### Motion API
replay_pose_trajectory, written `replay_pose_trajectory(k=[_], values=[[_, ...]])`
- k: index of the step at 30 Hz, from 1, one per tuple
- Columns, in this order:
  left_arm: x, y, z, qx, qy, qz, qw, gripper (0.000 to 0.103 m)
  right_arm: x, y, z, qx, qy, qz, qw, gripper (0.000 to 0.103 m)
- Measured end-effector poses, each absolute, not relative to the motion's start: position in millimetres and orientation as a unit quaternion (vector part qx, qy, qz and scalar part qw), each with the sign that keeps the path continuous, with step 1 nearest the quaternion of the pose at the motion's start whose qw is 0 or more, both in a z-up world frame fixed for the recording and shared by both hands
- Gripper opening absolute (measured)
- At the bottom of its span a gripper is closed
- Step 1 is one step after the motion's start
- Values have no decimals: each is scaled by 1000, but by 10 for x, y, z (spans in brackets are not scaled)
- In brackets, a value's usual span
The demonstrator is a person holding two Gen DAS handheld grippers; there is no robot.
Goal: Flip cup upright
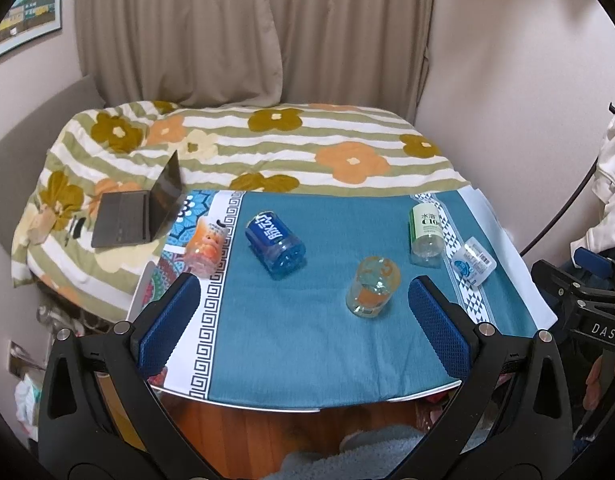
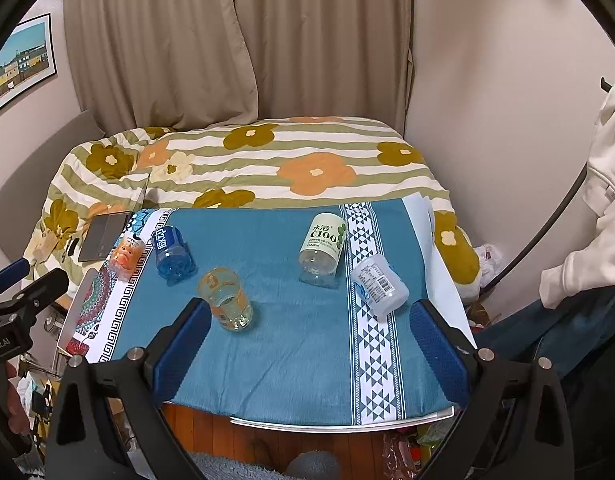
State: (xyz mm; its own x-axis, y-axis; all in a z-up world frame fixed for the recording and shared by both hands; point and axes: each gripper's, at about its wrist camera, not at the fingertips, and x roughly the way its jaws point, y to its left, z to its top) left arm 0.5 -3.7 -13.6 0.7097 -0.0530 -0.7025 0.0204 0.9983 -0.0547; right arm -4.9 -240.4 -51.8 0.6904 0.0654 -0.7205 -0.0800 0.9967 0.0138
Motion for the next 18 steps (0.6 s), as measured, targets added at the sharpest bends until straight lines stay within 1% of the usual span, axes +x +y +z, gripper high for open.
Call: replay_pose_trajectory(k=[18], values=[[83,-42,-143,-14,379,-17,925,103,-21,-2417,-515,-8,392,38,919,99]])
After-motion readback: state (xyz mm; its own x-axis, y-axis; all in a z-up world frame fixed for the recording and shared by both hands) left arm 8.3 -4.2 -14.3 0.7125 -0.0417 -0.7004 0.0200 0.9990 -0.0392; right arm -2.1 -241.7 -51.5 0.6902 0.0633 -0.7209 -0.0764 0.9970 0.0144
